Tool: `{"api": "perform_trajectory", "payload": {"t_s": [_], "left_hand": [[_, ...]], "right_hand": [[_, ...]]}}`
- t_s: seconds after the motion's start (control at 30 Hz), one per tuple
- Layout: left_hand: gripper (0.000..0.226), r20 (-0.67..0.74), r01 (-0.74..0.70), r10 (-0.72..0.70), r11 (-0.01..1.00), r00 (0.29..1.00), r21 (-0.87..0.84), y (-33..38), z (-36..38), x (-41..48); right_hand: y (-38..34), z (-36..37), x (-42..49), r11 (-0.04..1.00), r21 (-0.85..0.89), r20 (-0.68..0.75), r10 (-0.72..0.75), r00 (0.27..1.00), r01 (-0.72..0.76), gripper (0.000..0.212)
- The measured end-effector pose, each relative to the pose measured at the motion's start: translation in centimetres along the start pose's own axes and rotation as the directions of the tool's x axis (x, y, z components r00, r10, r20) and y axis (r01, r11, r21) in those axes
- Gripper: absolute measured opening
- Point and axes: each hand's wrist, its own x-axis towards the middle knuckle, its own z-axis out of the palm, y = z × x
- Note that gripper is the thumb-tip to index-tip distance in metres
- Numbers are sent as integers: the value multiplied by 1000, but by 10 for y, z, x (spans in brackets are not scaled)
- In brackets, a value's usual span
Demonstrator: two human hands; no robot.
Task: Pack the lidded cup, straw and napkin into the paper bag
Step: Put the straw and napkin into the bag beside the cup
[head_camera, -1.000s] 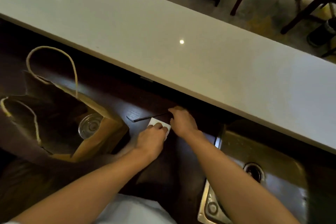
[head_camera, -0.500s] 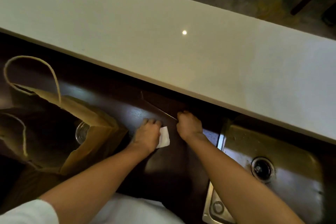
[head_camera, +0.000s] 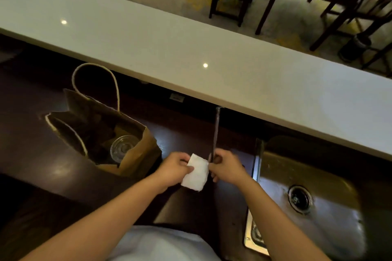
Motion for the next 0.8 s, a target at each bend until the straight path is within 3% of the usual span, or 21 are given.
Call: {"api": "perform_trajectory", "payload": {"t_s": [0.1,0.2,0.47,0.63,0.8], "left_hand": [[21,73,-48,53,997,996,-66,16,-12,-37],[16,126,-143,146,989,981,-31,36,-30,-75],[19,121,-443,427,863,896,241,115,-146,-143],[17,59,-426,441,812,896,398,128,-233,-134],[17,158,-354,324,736,933,577,117,-269,-110]], "right_hand": [[-22,0,-17,997,69,-68,-29,997,34,15],[-52,-3,-33,989,28,-136,-143,980,148,9],[-157,-10,-65,898,229,-139,-351,926,375,13],[-212,15,-77,824,231,-105,-507,856,516,14],[-238,50,-70,835,183,-7,-527,850,519,14]]}}
